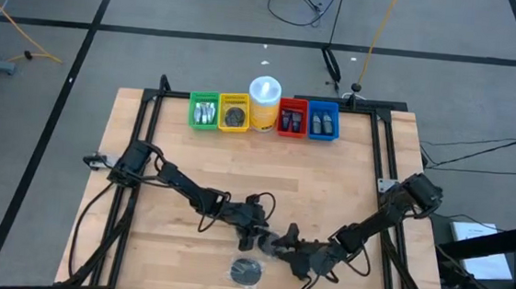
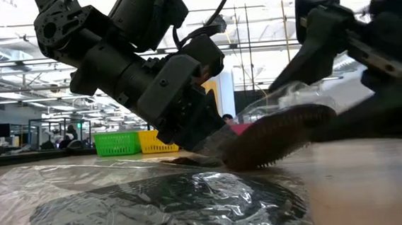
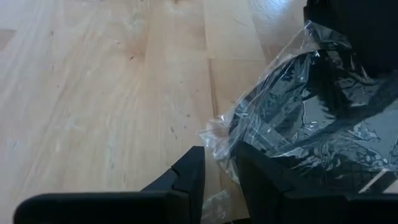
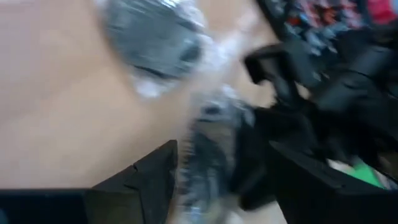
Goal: Pick & Place Travel size toiletries
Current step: Put the black hairbrush into the yellow basket
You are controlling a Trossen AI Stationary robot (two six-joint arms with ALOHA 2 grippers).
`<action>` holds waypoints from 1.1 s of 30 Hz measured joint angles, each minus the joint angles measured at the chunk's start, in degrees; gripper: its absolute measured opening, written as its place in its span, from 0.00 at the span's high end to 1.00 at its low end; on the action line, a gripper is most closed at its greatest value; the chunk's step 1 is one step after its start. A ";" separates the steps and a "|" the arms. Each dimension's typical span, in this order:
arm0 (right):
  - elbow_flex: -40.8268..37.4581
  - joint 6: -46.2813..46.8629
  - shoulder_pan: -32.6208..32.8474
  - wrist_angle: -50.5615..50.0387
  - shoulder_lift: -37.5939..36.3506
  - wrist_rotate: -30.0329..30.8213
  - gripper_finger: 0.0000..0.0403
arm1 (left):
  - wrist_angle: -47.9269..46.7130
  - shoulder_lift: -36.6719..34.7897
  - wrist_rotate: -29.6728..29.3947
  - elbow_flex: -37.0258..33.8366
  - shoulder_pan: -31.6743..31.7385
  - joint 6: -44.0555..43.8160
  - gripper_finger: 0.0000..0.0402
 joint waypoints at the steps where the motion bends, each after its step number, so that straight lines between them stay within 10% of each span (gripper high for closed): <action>1: -0.04 0.06 0.00 0.66 0.08 1.77 0.45 | 0.02 0.00 0.00 0.00 0.00 0.00 0.77; 14: -0.22 12.42 -0.26 -2.21 -1.73 5.60 0.94 | -5.51 -5.77 -1.83 -0.32 -0.12 5.15 0.77; 24: -7.03 28.33 -3.80 3.84 -6.17 5.51 0.91 | -10.92 -16.63 -41.10 -0.14 -11.41 17.67 0.77; 33: -18.84 33.05 -8.57 24.65 -13.21 -0.54 0.91 | 3.54 -12.20 -33.64 -0.10 -11.32 27.74 0.71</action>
